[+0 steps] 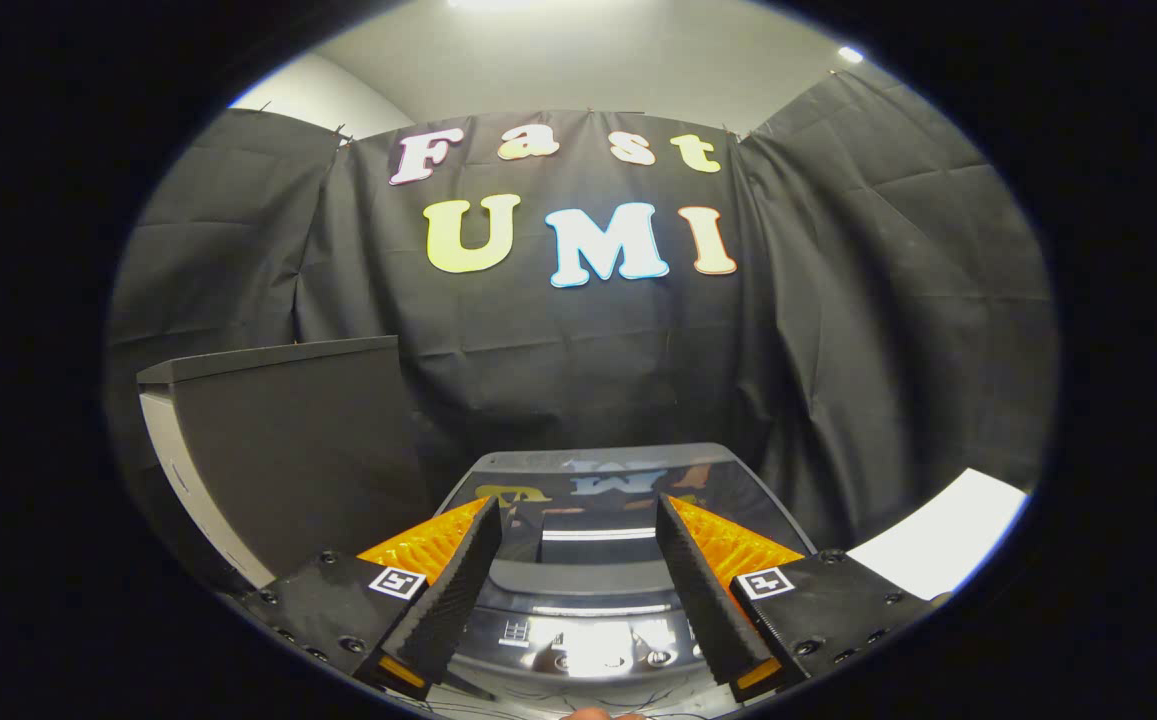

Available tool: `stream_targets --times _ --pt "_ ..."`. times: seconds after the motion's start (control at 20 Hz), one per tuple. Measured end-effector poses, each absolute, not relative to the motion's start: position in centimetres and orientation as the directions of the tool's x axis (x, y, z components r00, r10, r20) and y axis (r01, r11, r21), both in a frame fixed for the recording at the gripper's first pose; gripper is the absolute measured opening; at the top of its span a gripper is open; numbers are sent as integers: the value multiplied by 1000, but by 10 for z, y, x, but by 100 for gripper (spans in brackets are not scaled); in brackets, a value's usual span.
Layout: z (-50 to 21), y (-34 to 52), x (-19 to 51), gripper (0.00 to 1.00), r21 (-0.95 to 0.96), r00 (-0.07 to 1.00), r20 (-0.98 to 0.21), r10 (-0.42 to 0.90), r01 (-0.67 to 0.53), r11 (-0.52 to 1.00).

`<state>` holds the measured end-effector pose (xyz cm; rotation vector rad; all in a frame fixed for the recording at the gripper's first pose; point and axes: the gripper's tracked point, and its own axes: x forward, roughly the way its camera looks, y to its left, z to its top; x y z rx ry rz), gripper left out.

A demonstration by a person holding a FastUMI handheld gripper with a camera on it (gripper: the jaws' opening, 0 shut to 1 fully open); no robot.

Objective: Put the clothes into the washing machine and then close the washing machine lid.

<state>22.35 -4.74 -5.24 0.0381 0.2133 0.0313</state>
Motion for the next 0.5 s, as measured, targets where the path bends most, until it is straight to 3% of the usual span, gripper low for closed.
stream_targets --times 0.3,0.5 --pt "-60 -57 146 96 28 981 -196 10 -5 1000" --pt "-58 -56 93 96 124 980 -196 31 -7 992"
